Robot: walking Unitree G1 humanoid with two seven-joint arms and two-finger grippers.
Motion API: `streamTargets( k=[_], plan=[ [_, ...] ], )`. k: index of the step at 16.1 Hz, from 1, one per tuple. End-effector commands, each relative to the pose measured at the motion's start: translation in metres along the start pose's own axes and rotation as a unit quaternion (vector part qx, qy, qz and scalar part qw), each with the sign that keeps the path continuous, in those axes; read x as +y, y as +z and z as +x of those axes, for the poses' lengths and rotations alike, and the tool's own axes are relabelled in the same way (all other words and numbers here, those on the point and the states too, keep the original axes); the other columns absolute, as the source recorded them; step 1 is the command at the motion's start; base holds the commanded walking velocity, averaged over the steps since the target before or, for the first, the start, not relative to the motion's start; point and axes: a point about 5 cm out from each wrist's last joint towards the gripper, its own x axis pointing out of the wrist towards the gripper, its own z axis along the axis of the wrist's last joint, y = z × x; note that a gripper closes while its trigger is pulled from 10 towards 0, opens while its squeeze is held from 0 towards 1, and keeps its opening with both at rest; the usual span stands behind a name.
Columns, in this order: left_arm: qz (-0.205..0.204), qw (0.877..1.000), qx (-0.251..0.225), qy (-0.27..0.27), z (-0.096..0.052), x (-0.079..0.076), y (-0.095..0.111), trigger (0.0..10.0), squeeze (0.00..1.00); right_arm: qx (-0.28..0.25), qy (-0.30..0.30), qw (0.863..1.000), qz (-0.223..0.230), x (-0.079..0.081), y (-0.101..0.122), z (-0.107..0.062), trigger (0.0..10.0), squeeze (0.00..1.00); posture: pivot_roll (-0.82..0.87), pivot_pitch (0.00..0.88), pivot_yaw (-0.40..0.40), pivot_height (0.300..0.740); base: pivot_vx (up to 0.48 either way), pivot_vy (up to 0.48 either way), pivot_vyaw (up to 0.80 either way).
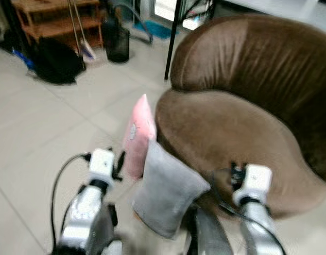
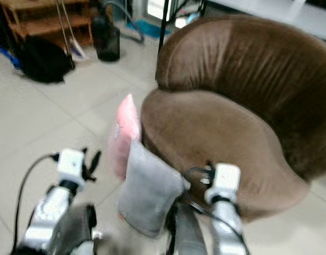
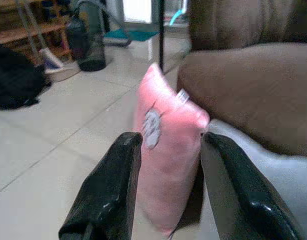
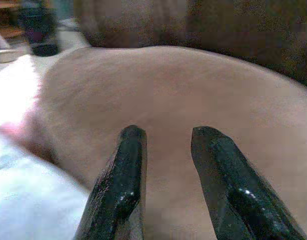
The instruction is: Move the pillow to the sofa from floor
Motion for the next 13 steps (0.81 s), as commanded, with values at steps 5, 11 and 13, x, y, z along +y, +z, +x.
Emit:
streamTargets(
  k=[5,11,13],
  plan=[
    [0.008,1.0,-0.004,0.002,-0.002,-0.002,-0.001,10.0,0.0,0.001,0.01,1.0,0.014,-0.002,-0.001,-0.001,10.0,0.0,0.09,0.041,-0.102,0.45,0.0,0.0,0.0],
    [0.008,1.0,-0.018,-0.019,-0.005,0.002,0.005,10.0,0.0,0.007,0.109,0.988,0.105,0.023,0.001,0.004,10.0,1.0,0.13,0.092,-0.098,0.45,0.0,0.0,0.0],
    [0.021,0.998,-0.04,-0.046,-0.004,0.004,0.015,10.0,0.0,-0.003,0.083,0.988,0.127,0.016,0.006,0.018,10.0,1.0,0.16,0.124,-0.099,0.45,0.0,0.0,0.0]
  ],
)
